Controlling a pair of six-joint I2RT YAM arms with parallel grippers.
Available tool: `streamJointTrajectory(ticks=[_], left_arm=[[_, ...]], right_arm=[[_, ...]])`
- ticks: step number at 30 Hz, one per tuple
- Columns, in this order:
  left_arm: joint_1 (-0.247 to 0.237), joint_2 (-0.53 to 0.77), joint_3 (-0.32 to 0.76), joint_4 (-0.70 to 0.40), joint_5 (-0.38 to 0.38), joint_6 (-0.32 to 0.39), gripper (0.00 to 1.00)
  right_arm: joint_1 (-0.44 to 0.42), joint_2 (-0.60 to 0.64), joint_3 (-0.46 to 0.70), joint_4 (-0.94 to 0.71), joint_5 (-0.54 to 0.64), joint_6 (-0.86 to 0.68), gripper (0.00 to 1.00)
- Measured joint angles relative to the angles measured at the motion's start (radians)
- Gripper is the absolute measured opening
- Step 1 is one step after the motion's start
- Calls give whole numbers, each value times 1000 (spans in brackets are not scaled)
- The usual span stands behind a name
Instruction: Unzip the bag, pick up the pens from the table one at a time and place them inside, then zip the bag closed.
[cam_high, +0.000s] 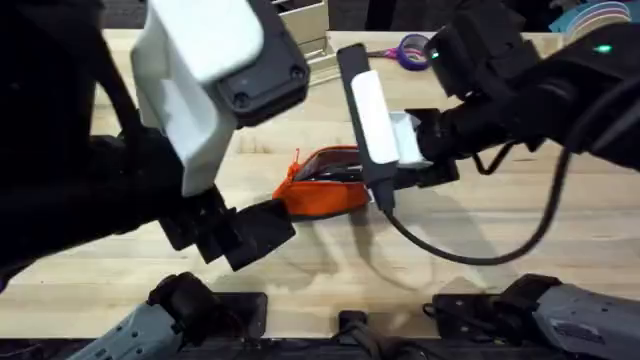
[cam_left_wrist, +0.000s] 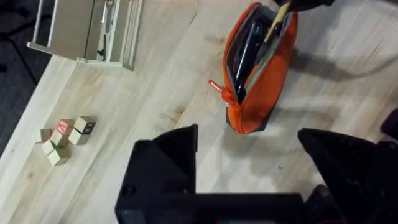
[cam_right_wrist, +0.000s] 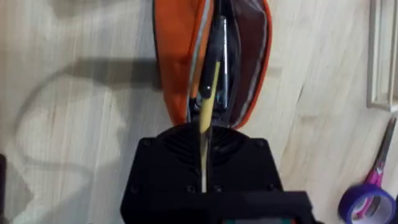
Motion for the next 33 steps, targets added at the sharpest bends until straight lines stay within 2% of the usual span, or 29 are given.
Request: streamJointTrajectory(ticks=[15,23,30,31,33], left_arm=[[0,0,0,0,0,0,993],[0,0,0,0,0,0,993],[0,0,0,0,0,0,993],[0,0,0,0,0,0,993],[0,0,0,0,0,0,993]], right_arm=[[69,140,0,120,0,-1,33],[78,201,0,223,0,76,35],[78,240,0,239,-1,109,215],[78,243,0,239,-1,113,304],[78,245,0,238,-4,119,569]])
